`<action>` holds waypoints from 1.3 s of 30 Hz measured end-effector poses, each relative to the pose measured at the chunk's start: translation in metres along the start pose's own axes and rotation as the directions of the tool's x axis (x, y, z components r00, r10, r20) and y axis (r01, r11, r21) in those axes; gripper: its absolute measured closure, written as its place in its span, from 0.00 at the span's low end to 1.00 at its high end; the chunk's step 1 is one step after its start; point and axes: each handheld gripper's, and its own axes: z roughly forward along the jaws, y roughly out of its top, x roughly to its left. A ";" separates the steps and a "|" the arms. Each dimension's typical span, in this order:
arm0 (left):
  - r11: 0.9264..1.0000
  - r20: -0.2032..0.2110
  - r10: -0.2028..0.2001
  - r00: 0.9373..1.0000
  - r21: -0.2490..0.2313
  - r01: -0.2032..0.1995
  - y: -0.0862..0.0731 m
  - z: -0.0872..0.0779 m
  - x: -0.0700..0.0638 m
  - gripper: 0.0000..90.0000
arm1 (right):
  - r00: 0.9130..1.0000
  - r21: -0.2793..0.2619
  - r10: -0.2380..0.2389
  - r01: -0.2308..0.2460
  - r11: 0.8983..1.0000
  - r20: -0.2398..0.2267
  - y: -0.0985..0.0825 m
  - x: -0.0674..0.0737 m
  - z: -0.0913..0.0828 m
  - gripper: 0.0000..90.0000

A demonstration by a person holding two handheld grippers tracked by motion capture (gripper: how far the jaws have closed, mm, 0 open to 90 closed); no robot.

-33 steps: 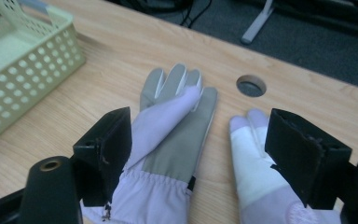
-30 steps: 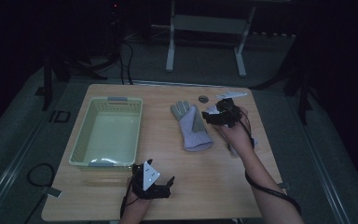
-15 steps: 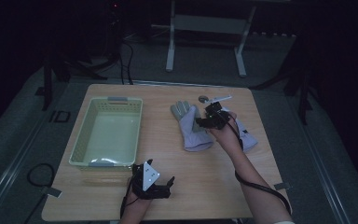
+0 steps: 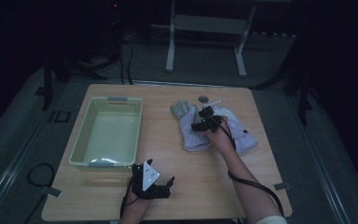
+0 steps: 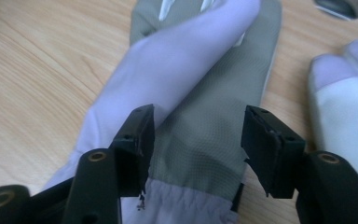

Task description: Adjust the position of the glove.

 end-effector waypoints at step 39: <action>1.000 -0.006 -0.009 1.000 0.005 0.009 0.000 0.000 0.001 0.01 | 0.986 -0.118 0.161 -0.164 0.979 -0.035 -0.019 0.022 -0.050 0.97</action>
